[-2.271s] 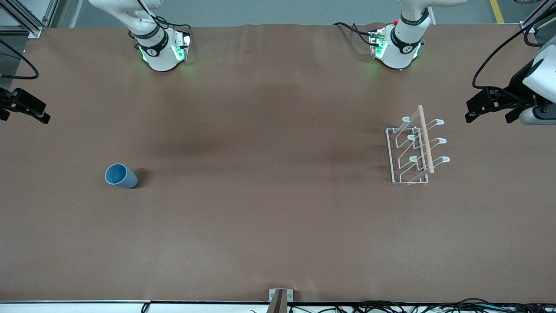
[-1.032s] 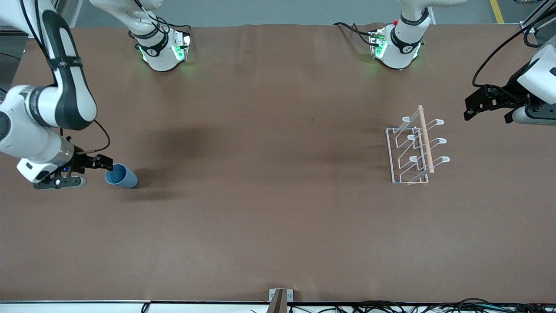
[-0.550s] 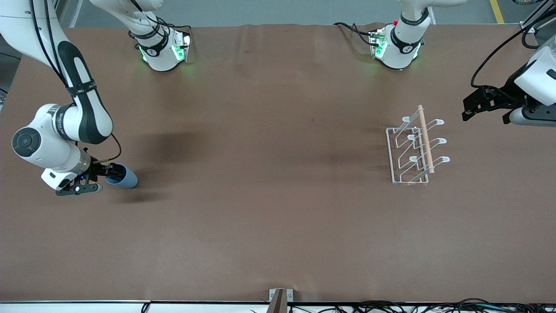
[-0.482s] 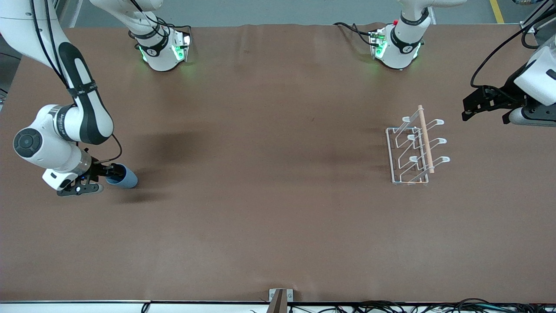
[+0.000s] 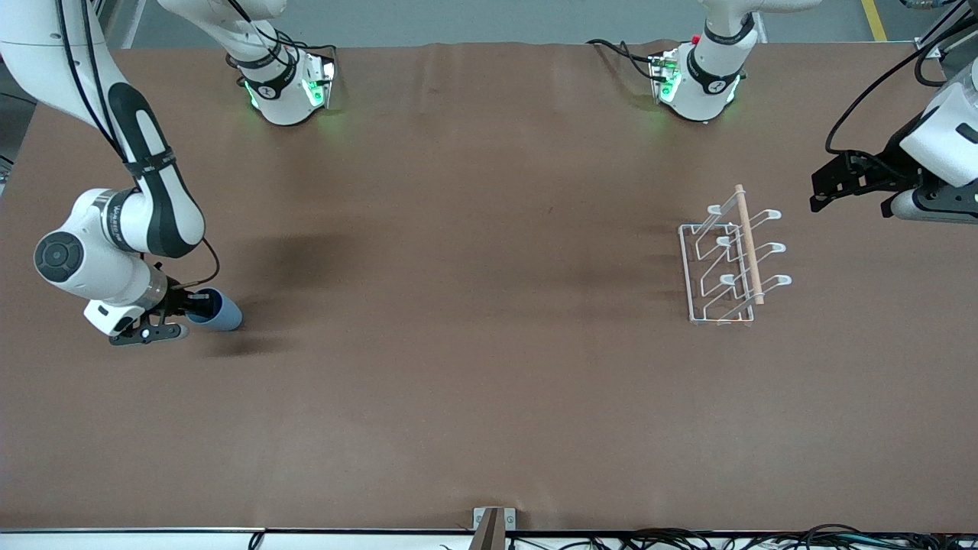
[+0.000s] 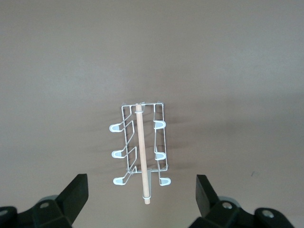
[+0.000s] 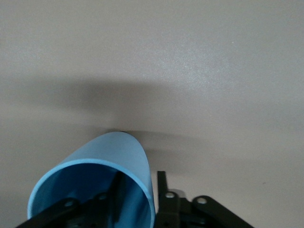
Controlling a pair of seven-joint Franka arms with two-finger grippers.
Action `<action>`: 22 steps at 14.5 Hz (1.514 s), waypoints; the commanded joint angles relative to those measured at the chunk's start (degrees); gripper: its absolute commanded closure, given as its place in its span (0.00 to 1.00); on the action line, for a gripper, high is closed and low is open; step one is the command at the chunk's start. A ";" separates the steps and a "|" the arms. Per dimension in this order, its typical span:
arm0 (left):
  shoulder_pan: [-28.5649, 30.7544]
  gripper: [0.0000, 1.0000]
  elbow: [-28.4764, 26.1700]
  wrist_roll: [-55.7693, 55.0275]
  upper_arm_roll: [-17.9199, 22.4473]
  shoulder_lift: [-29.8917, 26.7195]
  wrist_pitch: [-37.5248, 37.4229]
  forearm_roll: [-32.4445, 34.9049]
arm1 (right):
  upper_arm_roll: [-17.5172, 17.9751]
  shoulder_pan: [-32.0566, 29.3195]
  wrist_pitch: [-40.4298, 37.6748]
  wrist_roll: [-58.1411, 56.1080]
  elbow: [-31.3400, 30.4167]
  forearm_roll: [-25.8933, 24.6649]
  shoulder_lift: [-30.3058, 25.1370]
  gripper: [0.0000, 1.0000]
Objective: Hang cup on cup holder
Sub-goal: 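Lower the right gripper to the blue cup and grasp its side, then lift the blue cup with the right gripper and tip it sideways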
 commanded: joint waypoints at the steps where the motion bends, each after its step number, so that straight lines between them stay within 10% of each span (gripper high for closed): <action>1: -0.17 0.00 0.65 -0.14 -0.23 0.59 -0.69 1.04 | 0.57 -0.71 -0.66 0.35 0.37 0.15 -0.46 1.00; 6: -0.26 0.00 0.65 -0.14 -0.23 0.59 -0.69 1.04 | 1.18 0.52 -20.73 1.13 13.00 0.85 -2.48 0.99; 10: -0.26 0.00 0.65 -0.14 -0.23 0.59 -0.69 1.04 | 2.05 3.50 -34.31 4.64 18.05 16.90 -5.72 0.99; 22: 0.36 0.00 1.70 4.33 -0.14 0.59 -0.60 1.12 | 28.24 4.04 -37.67 37.33 16.90 56.10 -6.97 1.00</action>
